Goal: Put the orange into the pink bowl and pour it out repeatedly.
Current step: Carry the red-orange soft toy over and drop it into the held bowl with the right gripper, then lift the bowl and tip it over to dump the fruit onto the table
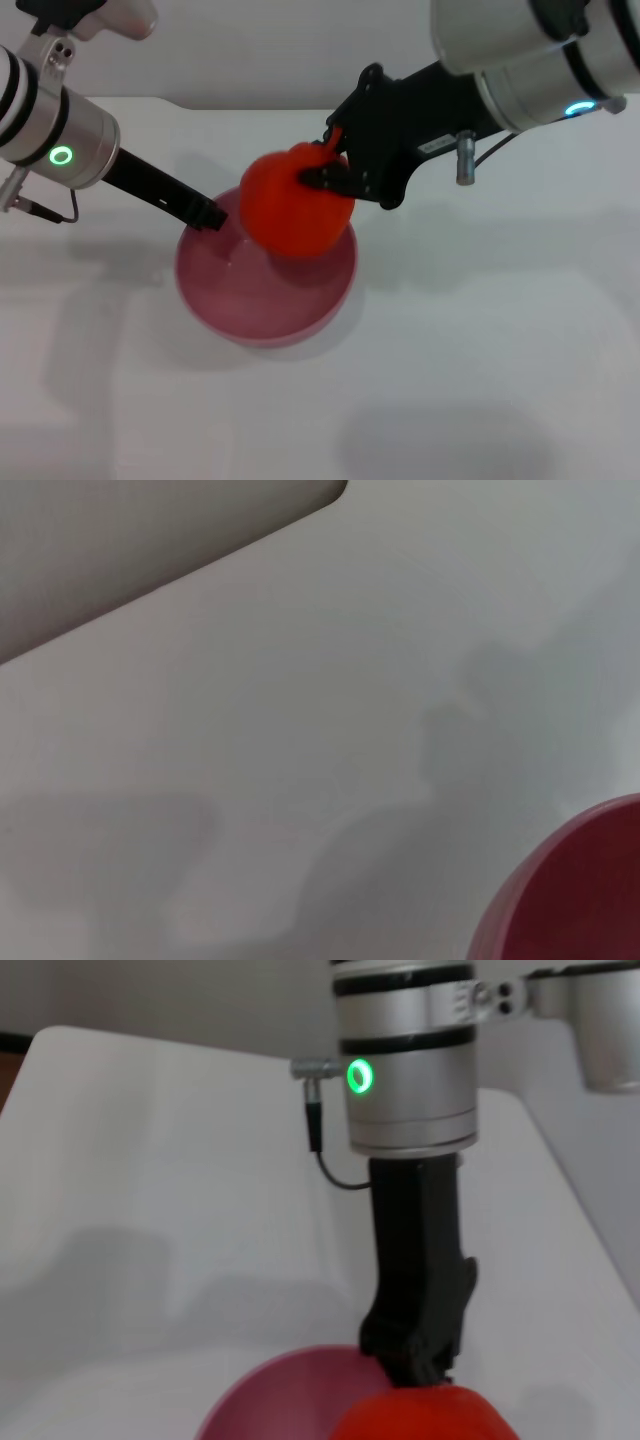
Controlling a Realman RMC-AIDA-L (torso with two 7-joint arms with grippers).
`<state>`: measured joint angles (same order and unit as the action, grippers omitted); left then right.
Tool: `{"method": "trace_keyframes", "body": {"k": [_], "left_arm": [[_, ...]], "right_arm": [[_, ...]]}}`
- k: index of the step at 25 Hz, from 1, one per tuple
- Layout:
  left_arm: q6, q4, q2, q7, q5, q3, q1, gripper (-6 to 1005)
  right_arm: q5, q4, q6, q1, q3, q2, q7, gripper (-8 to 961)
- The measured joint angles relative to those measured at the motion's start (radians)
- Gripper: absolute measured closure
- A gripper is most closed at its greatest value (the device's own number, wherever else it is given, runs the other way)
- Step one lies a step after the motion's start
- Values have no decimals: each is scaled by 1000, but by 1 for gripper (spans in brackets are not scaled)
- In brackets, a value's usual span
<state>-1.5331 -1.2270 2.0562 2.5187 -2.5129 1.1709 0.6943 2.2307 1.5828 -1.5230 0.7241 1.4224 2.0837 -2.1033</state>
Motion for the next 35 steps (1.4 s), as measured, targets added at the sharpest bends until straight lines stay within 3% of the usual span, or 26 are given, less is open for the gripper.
{"method": "trace_keyframes", "body": {"k": [5, 10, 16, 20, 23, 27, 31, 35], "left_arm": [[2, 1, 1, -1, 0, 0, 1, 954], [4, 1, 1, -1, 0, 0, 0, 954], [8, 1, 0, -2, -1, -1, -5, 954], [23, 1, 0, -1, -1, 0, -6, 954], [102, -6, 1, 6, -2, 22, -19, 954], [276, -9, 6, 19, 5, 131, -68, 955], [453, -14, 8, 36, 7, 257, -129, 955], [655, -103, 6, 43, 5, 409, -254, 955]], "right_arm": [[0, -4, 15, -4, 15, 0, -4, 818], [-3, 2, 29, -12, -2, 0, -3, 721], [-10, 12, 56, -34, -44, 1, -1, 486], [-84, 20, 132, -95, -130, 3, 18, 348], [-275, -53, 245, -173, -236, 4, 92, 314], [-746, -298, 360, -293, -325, -5, 380, 314], [-1403, -637, 230, -432, -274, -4, 953, 313], [-1794, -857, 110, -447, -269, -8, 1271, 313]]}}
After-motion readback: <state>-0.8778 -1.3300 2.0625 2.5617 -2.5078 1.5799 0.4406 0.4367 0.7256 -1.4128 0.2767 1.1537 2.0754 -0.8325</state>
